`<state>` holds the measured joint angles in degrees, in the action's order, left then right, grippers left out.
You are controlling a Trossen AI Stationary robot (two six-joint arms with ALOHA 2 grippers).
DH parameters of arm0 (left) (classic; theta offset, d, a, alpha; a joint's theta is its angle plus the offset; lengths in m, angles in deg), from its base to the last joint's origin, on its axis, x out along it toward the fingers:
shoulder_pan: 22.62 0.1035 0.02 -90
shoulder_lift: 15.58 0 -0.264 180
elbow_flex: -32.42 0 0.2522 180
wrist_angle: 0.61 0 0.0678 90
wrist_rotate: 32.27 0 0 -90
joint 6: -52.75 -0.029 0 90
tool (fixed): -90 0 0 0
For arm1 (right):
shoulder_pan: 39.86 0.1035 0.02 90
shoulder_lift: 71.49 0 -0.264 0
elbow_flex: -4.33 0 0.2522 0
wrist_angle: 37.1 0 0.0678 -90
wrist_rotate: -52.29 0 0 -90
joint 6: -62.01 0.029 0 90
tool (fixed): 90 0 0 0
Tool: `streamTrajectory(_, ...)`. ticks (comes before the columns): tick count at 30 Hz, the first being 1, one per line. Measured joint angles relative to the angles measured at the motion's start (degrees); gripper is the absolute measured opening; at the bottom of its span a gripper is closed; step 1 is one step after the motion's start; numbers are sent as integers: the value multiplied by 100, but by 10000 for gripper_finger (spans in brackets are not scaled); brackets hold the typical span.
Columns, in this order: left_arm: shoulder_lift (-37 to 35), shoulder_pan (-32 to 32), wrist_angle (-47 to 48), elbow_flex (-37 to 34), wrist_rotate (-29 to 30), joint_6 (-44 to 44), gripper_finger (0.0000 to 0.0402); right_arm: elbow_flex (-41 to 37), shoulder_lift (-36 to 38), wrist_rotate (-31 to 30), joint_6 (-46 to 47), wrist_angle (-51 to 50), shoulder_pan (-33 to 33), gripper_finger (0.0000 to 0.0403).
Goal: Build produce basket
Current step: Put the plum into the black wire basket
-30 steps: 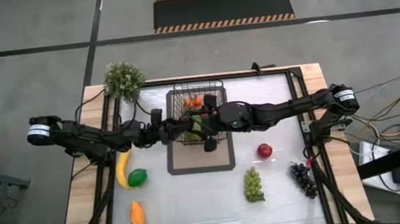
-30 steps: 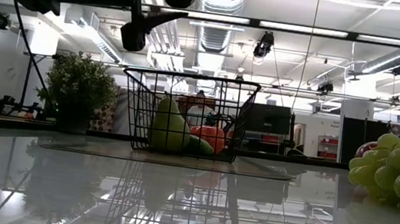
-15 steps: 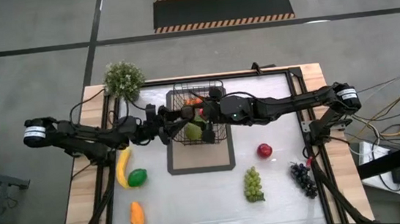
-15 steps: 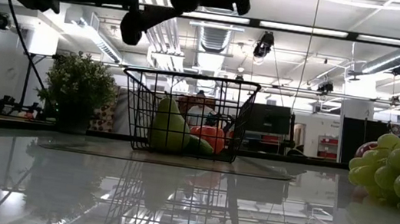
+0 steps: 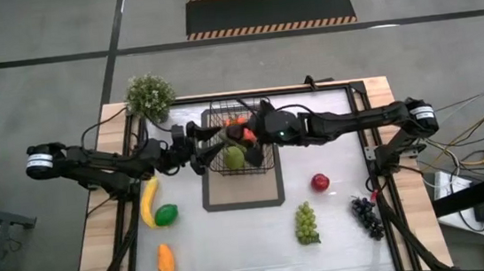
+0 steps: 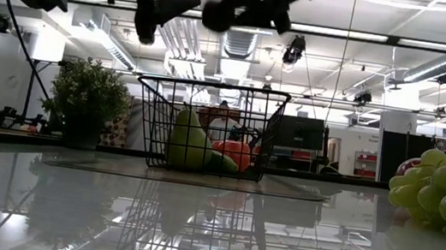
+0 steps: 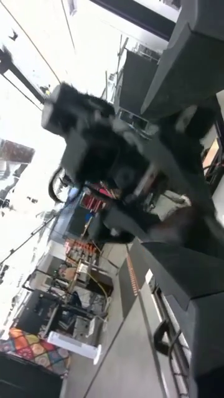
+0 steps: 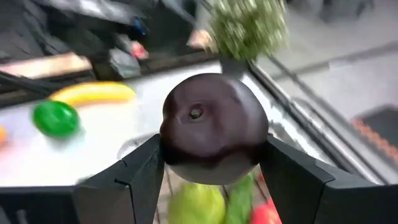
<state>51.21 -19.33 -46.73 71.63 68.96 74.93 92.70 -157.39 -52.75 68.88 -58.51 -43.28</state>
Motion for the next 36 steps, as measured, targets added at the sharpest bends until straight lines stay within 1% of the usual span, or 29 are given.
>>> streamTrajectory(5, -144, 2, 18, -44, 24, -170, 325, 0, -79, 127, 516, -408, -349, 228)
streamTrajectory(8, -230, 2, 32, -48, 26, -216, 325, 2, -232, 443, 602, -432, -584, 228)
streamTrajectory(15, -312, 5, 34, -52, 33, -218, 325, 2, -639, 704, 629, -390, -1133, 227)
streamTrajectory(18, -314, 10, 36, -54, 39, -218, 325, 2, -848, 909, 683, -335, -1280, 227)
streamTrajectory(24, -314, 11, 36, -54, 124, -347, 325, 41, -1296, 1005, 680, -218, -1359, 227)
streamTrajectory(29, -314, 11, 34, -56, 137, -349, 325, 535, -1697, 1268, 535, -237, -1349, 227)
streamTrajectory(34, -314, 11, 34, -68, 139, -318, 325, 1033, -2119, 1245, 257, -885, -1356, 226)
streamTrajectory(36, -314, 11, 36, -72, 138, -316, 325, 1113, -2211, 1212, 224, -981, -1378, 226)
